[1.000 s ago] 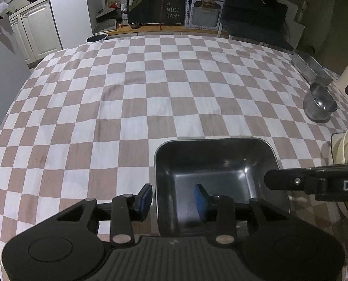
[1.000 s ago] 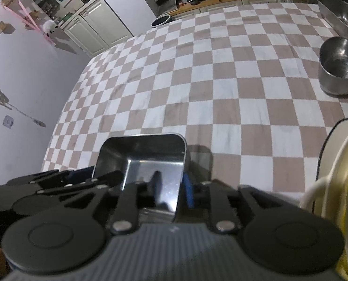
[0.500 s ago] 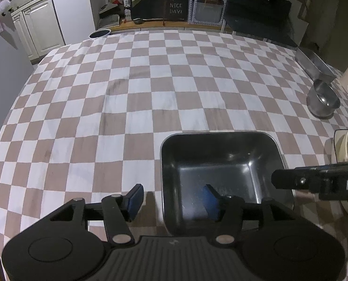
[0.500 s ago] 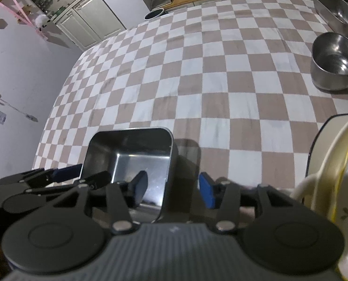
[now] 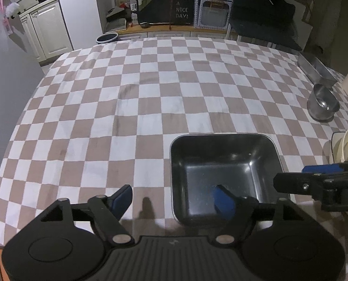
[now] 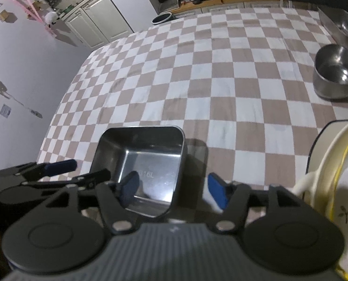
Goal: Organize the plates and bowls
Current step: 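Open both grippers to release the steel pan, then move both grippers to the second rectangular steel pan by the kettle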
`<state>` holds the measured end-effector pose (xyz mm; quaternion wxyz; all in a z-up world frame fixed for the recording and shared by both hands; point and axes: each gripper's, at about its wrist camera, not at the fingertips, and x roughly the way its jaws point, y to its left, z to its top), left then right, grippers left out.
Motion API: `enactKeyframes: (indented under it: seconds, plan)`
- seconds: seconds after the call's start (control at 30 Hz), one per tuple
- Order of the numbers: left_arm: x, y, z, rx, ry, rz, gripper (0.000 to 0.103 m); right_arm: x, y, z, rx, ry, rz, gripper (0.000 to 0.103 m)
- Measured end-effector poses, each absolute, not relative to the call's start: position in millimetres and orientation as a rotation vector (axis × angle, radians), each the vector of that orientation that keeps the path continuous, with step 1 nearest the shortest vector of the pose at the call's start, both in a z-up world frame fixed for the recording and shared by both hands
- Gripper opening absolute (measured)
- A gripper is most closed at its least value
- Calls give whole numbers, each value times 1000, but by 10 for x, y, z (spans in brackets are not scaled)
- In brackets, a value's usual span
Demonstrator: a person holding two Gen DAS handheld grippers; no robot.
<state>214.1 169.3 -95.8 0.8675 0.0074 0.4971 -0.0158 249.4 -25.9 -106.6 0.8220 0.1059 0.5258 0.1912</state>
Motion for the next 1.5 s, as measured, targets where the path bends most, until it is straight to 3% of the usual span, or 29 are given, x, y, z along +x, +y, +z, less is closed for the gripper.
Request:
enactKeyframes:
  seconds: [0.2,0.53,1.0,1.5]
  plan:
    - [2034,1799,-856,2,1017,15,98,2408,-412,-914,200,1038,392,103]
    - [2114,1675,-644,-40,901,32,103,2340,-1069,-659,150,862,313,103]
    - [2948,200,-442,63,785,-219,103,2688,-2524,-646,316,749,49,103]
    - [4351,-1031,-570,135,802,-314,103,3483,-3883,-1263,1071,722,-233,101]
